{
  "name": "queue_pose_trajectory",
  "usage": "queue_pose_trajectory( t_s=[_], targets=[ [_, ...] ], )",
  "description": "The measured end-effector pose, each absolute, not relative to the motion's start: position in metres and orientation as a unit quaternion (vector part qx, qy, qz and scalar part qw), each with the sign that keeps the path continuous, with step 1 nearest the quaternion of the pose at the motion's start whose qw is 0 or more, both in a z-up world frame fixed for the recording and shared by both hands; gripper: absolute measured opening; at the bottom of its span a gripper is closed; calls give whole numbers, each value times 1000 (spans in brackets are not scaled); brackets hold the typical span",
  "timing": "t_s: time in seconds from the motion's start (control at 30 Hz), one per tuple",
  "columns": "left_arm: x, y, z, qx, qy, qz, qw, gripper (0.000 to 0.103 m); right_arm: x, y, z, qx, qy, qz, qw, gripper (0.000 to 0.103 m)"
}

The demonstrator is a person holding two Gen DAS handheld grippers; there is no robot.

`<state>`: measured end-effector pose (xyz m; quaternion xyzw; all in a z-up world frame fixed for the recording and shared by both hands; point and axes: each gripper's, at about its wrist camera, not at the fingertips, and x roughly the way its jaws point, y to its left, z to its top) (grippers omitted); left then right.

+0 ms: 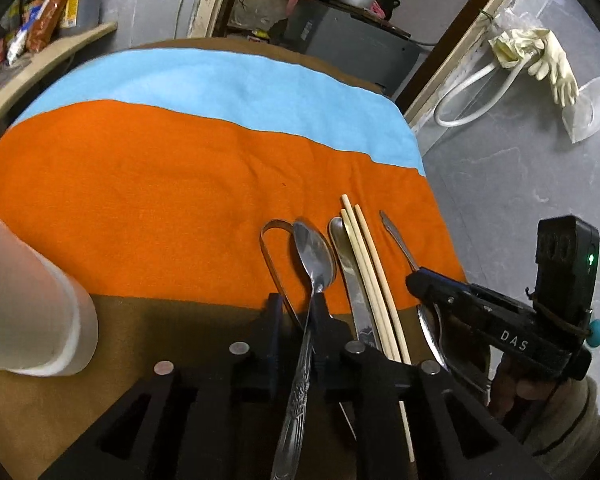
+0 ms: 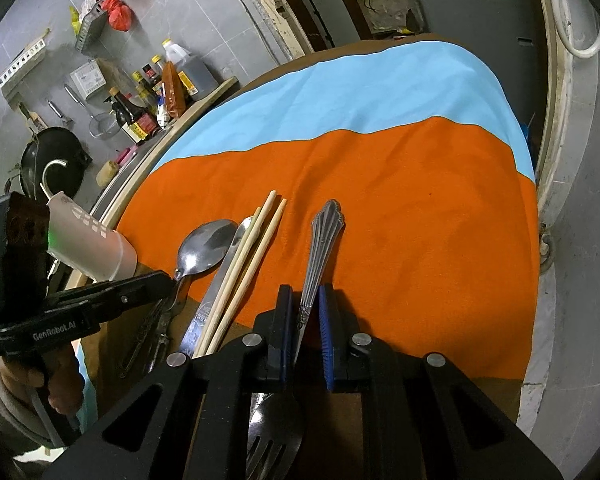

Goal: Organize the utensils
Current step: 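Grasp a silver spoon with the left gripper while the right grasps a fork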

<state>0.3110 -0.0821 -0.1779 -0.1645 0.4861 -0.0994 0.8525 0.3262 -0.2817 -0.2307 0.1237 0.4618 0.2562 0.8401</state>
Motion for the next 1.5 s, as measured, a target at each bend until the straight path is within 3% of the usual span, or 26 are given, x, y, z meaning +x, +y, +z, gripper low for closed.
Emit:
queue_pose_trajectory(
  t_s=[0.63, 0.77, 1.1, 1.5],
  targets=[
    [324, -105, -174, -85, 497, -121, 855, 19, 330, -283, -234, 129, 466, 257, 836, 12],
    [328, -95, -178, -104, 505, -116, 849, 8, 337, -281, -234, 126, 479, 259, 829, 12],
    [317, -91, -177, -138, 504, -107, 846, 6, 351, -261, -227, 81, 538, 238, 804, 9],
    [274, -71, -150, -181, 433, -114, 875, 6, 309, -278, -201, 133, 474, 209, 845, 6]
  ],
)
